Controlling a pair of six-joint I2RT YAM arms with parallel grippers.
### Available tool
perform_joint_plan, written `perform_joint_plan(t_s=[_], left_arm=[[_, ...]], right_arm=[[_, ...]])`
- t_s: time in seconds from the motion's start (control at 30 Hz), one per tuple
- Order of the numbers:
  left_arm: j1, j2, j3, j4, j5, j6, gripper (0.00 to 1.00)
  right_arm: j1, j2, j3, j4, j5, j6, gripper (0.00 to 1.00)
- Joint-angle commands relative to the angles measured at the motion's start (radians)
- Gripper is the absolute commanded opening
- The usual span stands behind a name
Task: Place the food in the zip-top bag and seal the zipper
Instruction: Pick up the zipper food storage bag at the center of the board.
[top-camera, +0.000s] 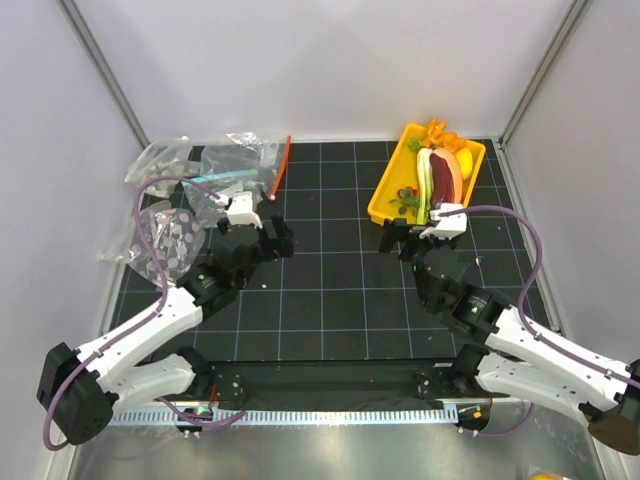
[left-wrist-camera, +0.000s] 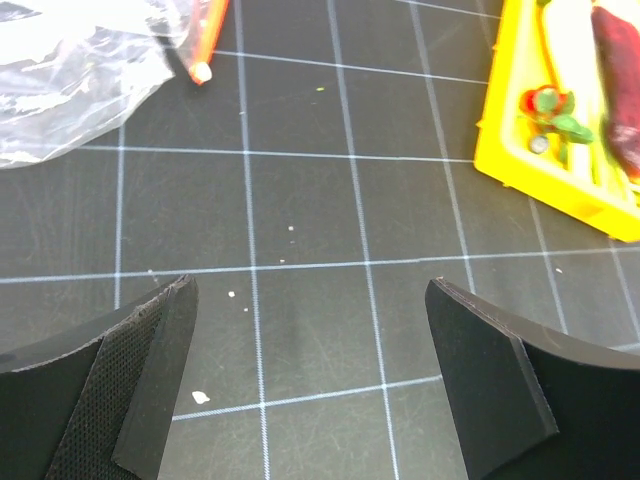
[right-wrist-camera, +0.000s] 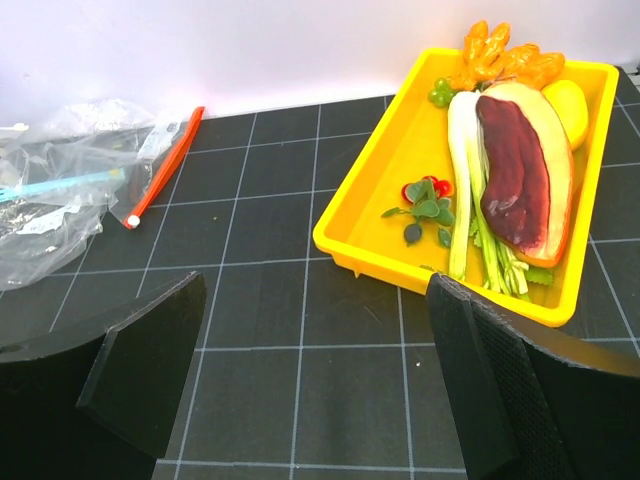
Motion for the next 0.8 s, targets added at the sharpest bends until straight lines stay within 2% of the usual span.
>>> perform_joint_plan(t_s=[0.0, 0.1, 0.3, 0.43, 0.5, 0.77], left_arm=[[0.002, 0.031, 0.004, 0.010, -0.091, -0.025, 1.00], [0.025, 0.099, 0.007, 0.012, -0.206, -0.140, 1.00], [0.114, 0.321, 0.141, -0.006, -0.130, -0.294, 1.00], [0.128, 0.467, 0.265, -0.011, -0.301, -0.377, 1.00], [0.146, 0.558, 0.299, 0.001, -0.334, -0.414, 1.00], [0.333, 0.835, 0.567, 0.009, -0.256, -0.466, 0.94]], right_arm=[[-0.001, -0.038, -0.014, 0.064, 0.042, 0.001, 0.99], [-0.001, -0.050, -0.025, 0.072, 0.042, -0.004, 1.00], [-0.001, -0.092, -0.065, 0.098, 0.073, -0.024, 1.00], [-0.001, -0.139, -0.098, 0.118, 0.064, -0.010, 1.00], [-0.001, -0.149, -0.104, 0.124, 0.058, -0.004, 0.99], [-0.001, -0.155, -0.106, 0.113, 0.068, 0.007, 1.00]])
